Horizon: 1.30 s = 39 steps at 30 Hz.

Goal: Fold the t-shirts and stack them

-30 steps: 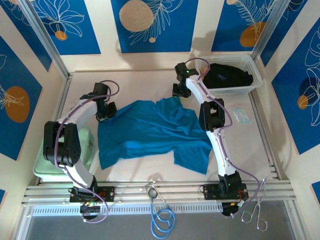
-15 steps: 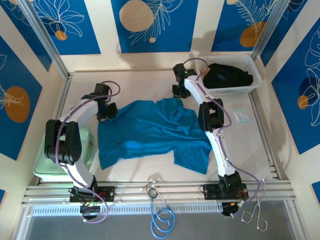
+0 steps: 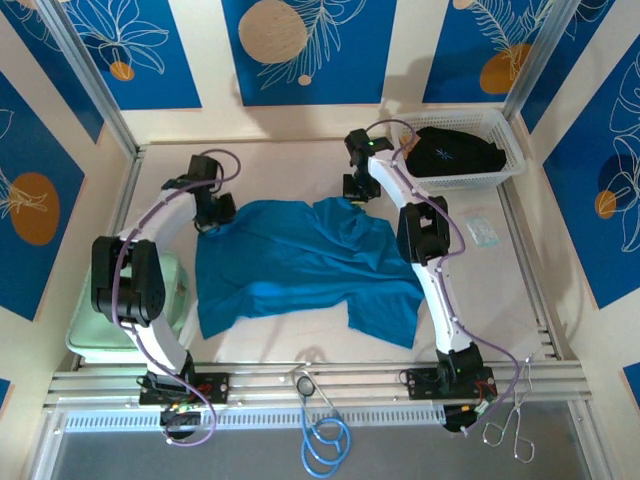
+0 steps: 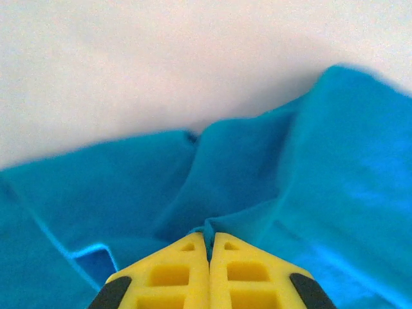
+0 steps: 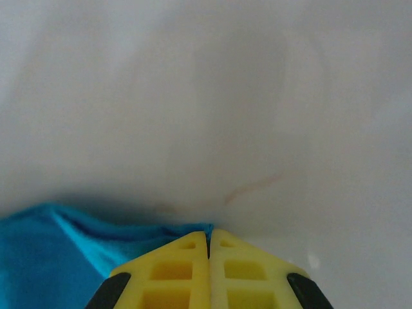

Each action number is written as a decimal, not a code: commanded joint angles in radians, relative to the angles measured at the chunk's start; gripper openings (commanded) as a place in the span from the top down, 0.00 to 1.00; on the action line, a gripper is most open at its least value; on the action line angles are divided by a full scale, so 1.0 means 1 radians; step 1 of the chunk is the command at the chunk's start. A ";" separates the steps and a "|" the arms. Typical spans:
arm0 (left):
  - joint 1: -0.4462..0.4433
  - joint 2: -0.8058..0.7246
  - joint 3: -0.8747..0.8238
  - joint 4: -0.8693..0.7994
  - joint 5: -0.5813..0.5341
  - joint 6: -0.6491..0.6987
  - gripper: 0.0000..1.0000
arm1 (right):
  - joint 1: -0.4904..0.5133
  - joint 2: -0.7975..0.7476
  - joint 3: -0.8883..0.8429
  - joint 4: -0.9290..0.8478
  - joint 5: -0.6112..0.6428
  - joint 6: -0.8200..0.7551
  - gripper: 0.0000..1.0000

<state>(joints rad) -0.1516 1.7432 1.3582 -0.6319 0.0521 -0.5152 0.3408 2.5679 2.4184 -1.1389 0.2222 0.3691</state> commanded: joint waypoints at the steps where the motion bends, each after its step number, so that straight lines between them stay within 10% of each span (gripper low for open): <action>1: -0.015 -0.113 0.118 -0.055 0.007 0.032 1.00 | 0.006 -0.271 -0.081 -0.005 -0.016 -0.014 1.00; 16: -0.015 -0.544 0.344 -0.244 0.063 0.145 1.00 | 0.035 -1.148 -0.547 0.082 0.067 -0.101 1.00; 31: -0.015 -0.844 0.622 -0.429 0.187 0.228 0.97 | 0.135 -1.351 0.186 -0.312 0.121 -0.147 1.00; 39: -0.016 -0.894 0.725 -0.486 0.211 0.199 0.96 | 0.130 -1.450 0.261 -0.255 0.139 -0.138 1.00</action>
<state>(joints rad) -0.1604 0.8597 2.0644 -1.0904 0.2398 -0.3084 0.4713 1.1290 2.6598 -1.3956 0.3229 0.2424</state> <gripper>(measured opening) 0.056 0.061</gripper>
